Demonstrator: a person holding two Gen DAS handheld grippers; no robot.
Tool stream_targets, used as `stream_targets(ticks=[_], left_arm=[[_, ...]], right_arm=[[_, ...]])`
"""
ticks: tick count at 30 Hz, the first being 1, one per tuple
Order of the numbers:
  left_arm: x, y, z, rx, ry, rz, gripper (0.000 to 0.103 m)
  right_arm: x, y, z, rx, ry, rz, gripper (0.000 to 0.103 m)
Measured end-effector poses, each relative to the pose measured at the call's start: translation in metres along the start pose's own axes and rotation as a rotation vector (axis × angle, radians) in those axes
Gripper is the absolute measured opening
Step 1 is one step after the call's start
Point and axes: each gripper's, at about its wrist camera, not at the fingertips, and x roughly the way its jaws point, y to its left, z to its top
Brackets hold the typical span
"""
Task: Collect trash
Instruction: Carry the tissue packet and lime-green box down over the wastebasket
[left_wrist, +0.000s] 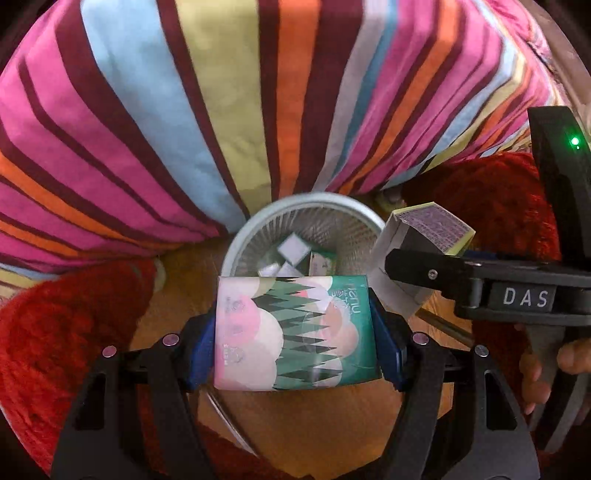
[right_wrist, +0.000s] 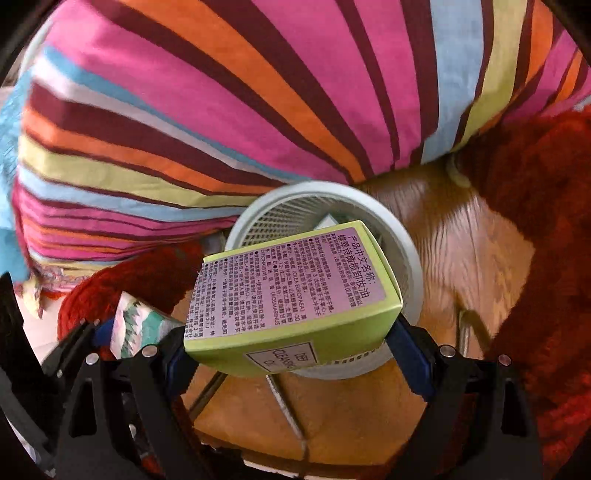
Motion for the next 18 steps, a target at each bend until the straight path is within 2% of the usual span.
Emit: stream_targets(ticks=[7,18], left_arm=[[0.046,0.01,0.004,-0.095,0.149,-0.04,0.069],[0.082,0.006,0.008,-0.122,0.261,-0.037,0.069]], right_arm=[[0.03,-0.013,0.007,0.112,0.063,-0.01,0.085],[0.062,-0.017,0.012,0.14,0.135,-0.063,0.085]])
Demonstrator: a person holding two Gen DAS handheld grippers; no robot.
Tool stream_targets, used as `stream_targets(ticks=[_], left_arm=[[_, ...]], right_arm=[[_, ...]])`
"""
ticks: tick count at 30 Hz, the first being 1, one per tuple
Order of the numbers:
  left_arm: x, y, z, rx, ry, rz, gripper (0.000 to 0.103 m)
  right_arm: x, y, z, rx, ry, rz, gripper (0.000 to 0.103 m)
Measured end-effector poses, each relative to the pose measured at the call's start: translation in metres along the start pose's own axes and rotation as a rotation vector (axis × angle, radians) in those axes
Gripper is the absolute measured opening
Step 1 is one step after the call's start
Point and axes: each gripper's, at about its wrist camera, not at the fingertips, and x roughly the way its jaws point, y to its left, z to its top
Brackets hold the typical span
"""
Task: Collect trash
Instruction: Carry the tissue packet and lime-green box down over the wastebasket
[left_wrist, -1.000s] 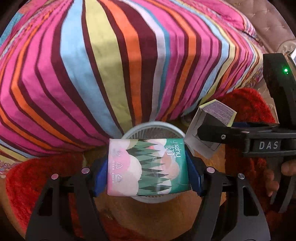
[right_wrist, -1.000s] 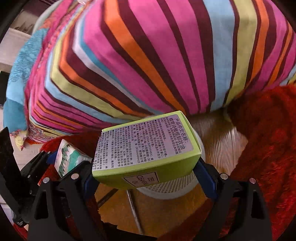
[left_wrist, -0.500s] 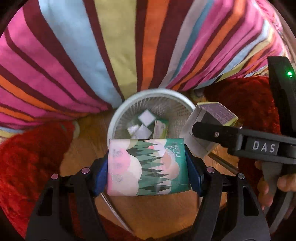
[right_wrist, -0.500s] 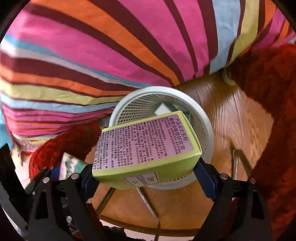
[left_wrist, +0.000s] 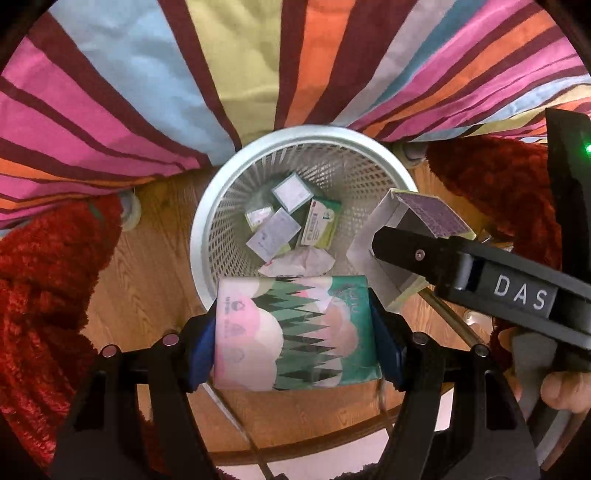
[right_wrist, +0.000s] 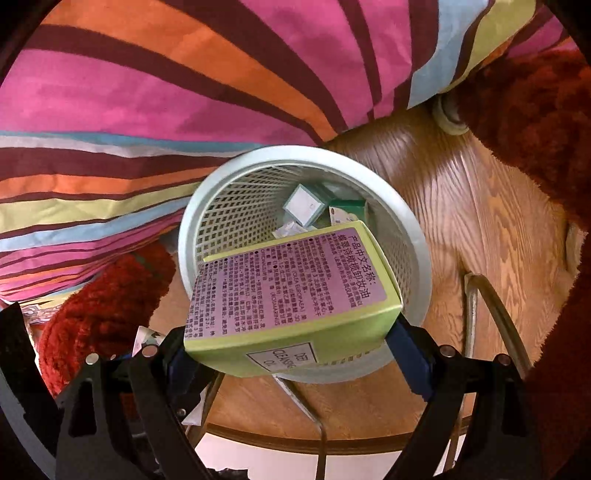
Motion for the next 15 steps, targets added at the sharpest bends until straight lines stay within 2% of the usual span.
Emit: stream_targets(ticks=[15], left_arm=[[0.029,0.0,0.008,-0.018,0.078,0.002,0.069]], right_arm=[[0.021,0.003,0.004,0.0,0.048,-0.053,0.085]])
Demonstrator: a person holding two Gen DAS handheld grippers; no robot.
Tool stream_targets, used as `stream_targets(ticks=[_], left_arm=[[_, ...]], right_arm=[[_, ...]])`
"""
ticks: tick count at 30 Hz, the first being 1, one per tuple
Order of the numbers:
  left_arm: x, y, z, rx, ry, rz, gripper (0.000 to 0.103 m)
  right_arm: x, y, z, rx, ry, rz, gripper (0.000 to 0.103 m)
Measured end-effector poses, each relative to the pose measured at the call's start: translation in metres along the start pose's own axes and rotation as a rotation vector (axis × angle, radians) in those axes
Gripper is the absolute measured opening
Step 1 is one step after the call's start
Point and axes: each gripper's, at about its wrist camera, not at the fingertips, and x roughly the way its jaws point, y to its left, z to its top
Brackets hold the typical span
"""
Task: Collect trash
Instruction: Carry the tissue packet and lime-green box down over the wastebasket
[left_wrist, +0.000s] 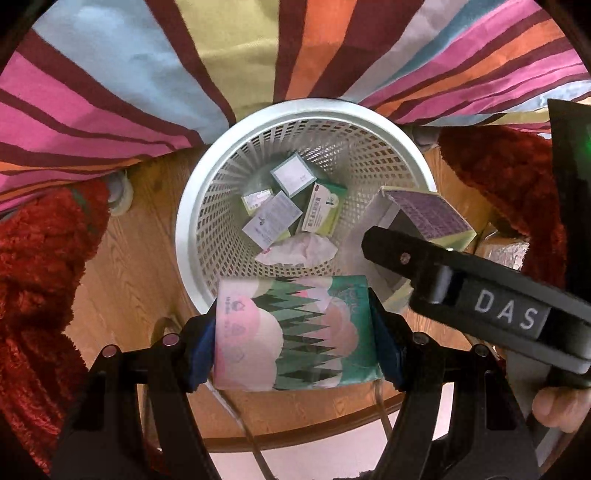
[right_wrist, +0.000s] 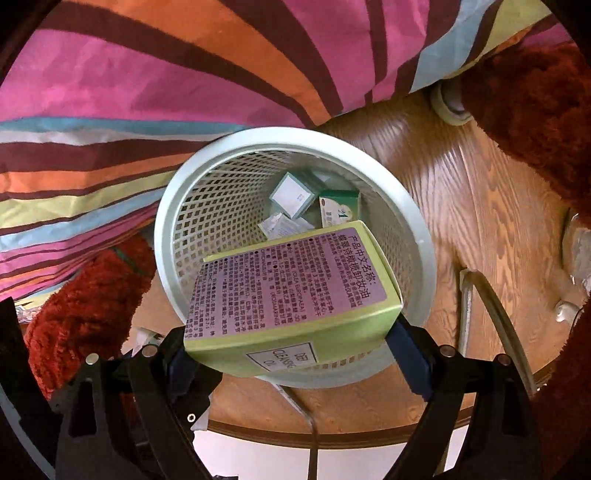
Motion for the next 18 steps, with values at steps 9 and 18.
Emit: stream_targets(ticks=[9,18], left_arm=[[0.009,0.0,0.0,-0.001,0.029,0.006,0.069],[0.014,0.001,0.001,-0.007,0.049,0.006,0.069]], right_arm=[[0.005,0.001,0.001,0.001,0.026,0.004,0.085],[0.008,0.002,0.0,-0.011,0.04,0.01,0.086]])
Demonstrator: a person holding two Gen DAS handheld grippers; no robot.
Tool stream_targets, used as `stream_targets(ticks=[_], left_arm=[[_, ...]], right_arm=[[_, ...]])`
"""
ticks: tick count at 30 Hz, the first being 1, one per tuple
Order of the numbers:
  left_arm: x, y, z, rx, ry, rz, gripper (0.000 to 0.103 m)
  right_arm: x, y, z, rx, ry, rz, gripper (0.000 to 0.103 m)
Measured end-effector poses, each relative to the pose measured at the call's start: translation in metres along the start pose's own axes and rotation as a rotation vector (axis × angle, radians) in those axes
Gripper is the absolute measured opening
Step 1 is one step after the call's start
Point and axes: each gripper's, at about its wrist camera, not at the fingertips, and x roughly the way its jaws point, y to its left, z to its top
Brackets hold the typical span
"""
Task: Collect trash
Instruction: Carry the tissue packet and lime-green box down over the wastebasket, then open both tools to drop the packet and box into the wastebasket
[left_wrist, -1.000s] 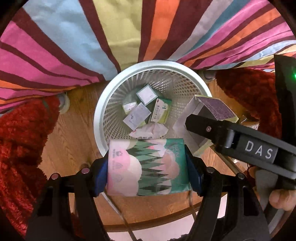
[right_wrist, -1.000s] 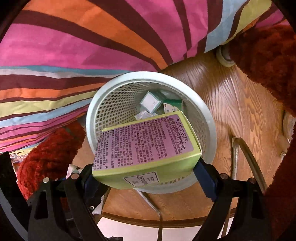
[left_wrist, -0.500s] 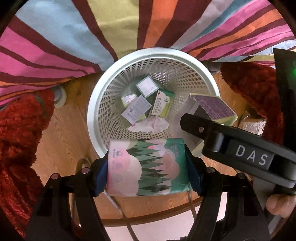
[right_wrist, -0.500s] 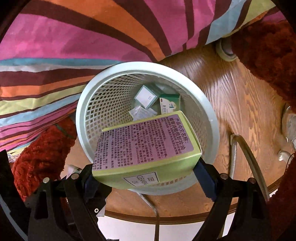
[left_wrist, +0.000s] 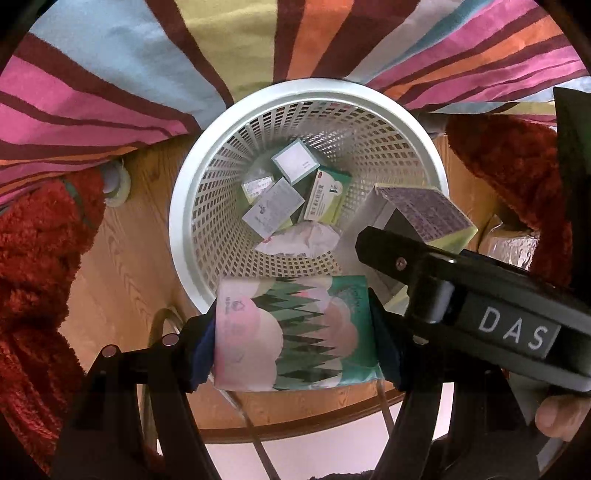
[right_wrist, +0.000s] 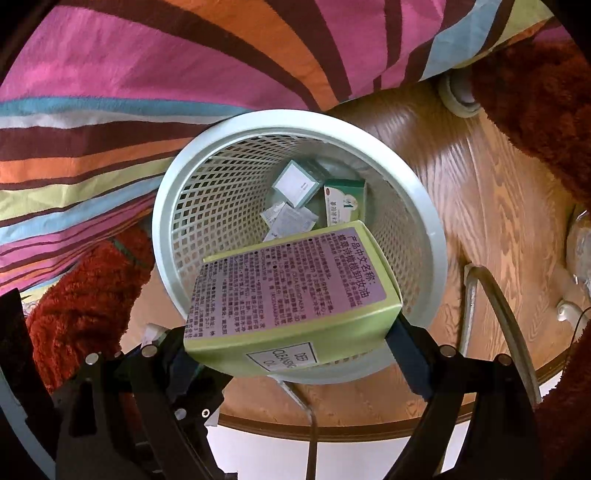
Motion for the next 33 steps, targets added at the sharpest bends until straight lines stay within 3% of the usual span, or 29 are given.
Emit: stream_targets(ticks=[17,19,20,24,33], left_arm=[[0.006,0.001,0.001,-0.021,0.029,-0.009,0.071],[0.007,0.002,0.001,-0.026,0.035,-0.01,0.076],[0.008,0.003,0.001,-0.031,0.038,-0.005,0.083],[0.008,0.009,0.001,-0.065,0.035,-0.028,0.09],[0.009,0.013,0.001,-0.084,0.04,-0.037,0.09]], right_arm=[[0.007,0.002,0.001,0.0,0.02,0.014,0.086],[0.01,0.005,0.0,-0.011,0.031,0.014,0.089],[0.011,0.006,0.0,-0.016,0.035,0.007,0.094],[0.01,0.001,0.001,-0.007,0.017,-0.014,0.095],[0.008,-0.003,0.003,0.023,-0.017,-0.016,0.095]])
